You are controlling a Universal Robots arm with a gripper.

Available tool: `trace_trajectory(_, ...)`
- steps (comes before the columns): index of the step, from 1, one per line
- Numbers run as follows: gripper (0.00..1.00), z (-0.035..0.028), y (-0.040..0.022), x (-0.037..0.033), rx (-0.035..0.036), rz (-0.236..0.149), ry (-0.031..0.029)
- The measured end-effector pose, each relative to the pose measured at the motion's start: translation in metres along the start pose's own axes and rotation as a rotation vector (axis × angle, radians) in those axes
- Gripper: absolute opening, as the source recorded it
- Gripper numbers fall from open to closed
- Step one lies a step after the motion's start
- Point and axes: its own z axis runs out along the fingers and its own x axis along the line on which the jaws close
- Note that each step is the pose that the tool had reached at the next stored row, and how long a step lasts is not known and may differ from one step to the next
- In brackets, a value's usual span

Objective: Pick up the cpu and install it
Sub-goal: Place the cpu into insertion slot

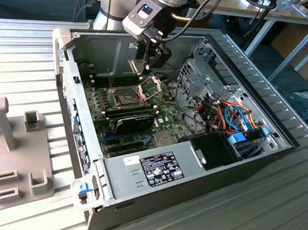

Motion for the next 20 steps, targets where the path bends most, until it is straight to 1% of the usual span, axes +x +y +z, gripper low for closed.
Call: trace_trajectory(20, 0.55, 0.0032, 0.0001, -0.0001, 0.0000, 0.000, 0.0000)
